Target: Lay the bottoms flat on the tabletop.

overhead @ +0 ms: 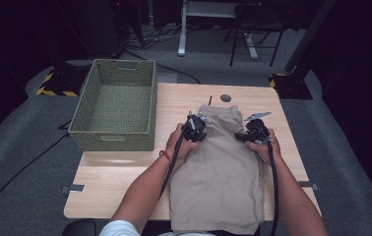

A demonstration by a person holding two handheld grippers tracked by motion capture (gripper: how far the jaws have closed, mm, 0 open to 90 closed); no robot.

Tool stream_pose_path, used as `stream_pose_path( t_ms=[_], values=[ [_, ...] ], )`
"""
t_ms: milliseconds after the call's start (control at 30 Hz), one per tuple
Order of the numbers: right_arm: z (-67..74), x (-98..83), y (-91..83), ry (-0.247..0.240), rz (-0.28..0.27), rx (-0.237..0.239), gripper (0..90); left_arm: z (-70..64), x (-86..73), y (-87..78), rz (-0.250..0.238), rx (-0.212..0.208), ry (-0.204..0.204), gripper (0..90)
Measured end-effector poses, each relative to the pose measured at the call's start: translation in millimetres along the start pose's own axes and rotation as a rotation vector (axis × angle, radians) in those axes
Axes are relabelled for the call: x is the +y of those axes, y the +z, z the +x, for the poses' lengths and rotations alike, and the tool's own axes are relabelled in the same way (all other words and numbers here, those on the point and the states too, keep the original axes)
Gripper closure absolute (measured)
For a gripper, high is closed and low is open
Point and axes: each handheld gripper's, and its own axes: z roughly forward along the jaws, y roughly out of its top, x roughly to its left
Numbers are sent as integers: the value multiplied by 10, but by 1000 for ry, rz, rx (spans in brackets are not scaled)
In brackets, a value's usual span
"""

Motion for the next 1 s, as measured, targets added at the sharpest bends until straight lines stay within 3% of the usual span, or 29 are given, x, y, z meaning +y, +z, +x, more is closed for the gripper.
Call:
stream_pose_path(
  t_ms=[100,267,433,633,733,800,1000],
  values=[
    [-18,37,-37,8,-40,-16,793,18,44,-32,-16,30,10,860],
    [-41,114,-120,9,-102,-40,802,9,160,-166,-83,74,13,862],
    [-70,230,-304,12,-186,-42,805,-5,272,-317,-147,128,18,863],
    [-22,396,-581,-20,-293,-32,805,-33,349,-531,-232,202,27,863],
    [48,407,-712,-66,-339,-2,804,-115,290,-650,-274,217,67,851],
    [107,369,-809,-102,-358,49,803,-149,236,-710,-278,191,67,821],
    [365,97,-999,-218,-332,144,758,-398,-109,-931,-282,165,200,797]
  ],
)
